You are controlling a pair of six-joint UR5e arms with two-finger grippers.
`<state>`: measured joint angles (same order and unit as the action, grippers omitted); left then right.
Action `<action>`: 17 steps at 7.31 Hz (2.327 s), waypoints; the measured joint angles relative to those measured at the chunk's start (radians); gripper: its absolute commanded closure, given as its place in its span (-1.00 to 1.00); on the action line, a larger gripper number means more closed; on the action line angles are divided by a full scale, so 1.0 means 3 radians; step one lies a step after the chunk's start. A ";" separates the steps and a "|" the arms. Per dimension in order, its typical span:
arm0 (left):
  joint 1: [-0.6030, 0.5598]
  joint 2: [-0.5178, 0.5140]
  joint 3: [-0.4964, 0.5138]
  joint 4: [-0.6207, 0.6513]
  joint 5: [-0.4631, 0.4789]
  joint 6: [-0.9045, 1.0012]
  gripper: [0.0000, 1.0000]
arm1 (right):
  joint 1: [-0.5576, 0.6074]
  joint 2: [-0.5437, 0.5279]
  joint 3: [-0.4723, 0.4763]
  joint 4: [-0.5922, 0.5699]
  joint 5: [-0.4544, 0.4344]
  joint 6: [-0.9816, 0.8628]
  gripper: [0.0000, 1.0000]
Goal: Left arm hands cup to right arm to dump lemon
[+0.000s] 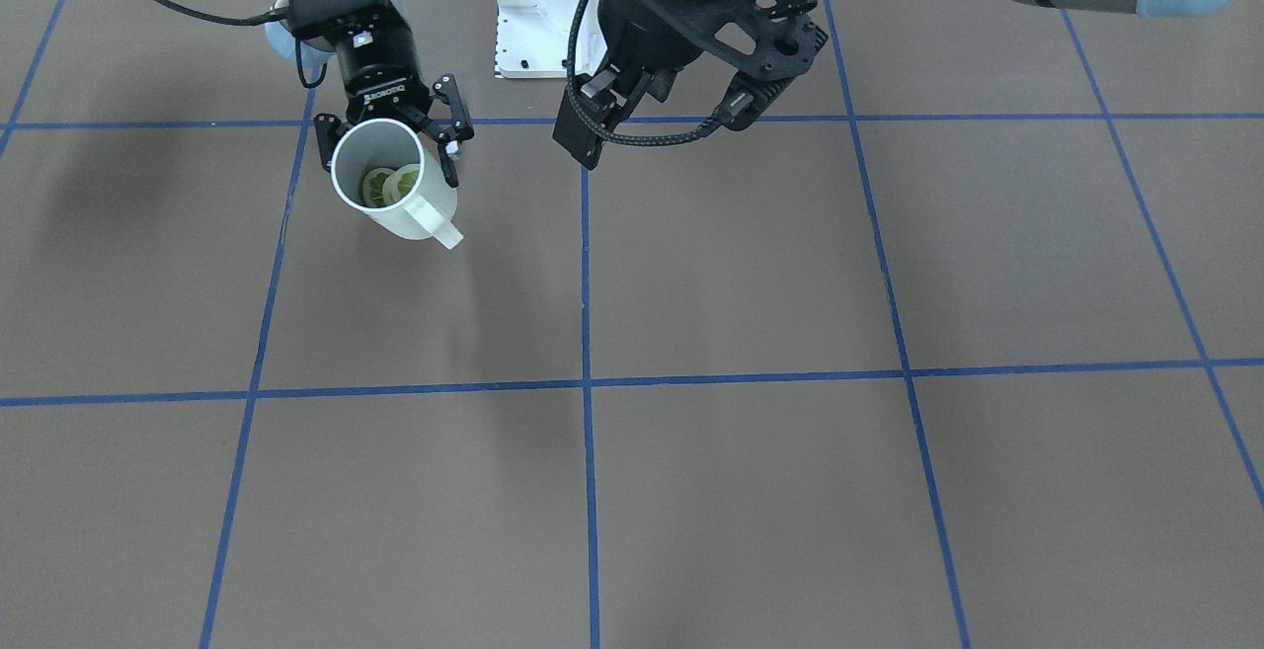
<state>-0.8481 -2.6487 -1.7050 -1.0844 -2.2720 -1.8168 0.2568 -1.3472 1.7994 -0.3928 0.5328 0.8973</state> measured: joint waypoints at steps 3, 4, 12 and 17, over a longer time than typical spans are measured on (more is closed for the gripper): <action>-0.0003 0.0114 0.0021 -0.0012 0.0067 0.0211 -1.00 | 0.0204 -0.0658 -0.0014 0.0581 -0.0015 0.0167 1.00; 0.0001 0.0148 0.0026 -0.0027 0.0079 0.0231 -1.00 | 0.0283 -0.0789 -0.0029 0.0632 -0.0015 0.0304 1.00; -0.0011 0.0269 0.0219 -0.0284 0.0298 0.0549 -1.00 | 0.1867 -0.1613 -0.0133 0.0963 0.1874 0.0958 1.00; -0.0039 0.0262 0.0284 -0.0317 0.0448 0.0623 -1.00 | 0.2370 -0.2389 -0.0466 0.1946 0.2611 0.2349 1.00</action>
<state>-0.8599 -2.5699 -1.6199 -1.1795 -2.1377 -1.6298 0.9678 -2.0638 1.6594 0.1909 1.3163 1.6020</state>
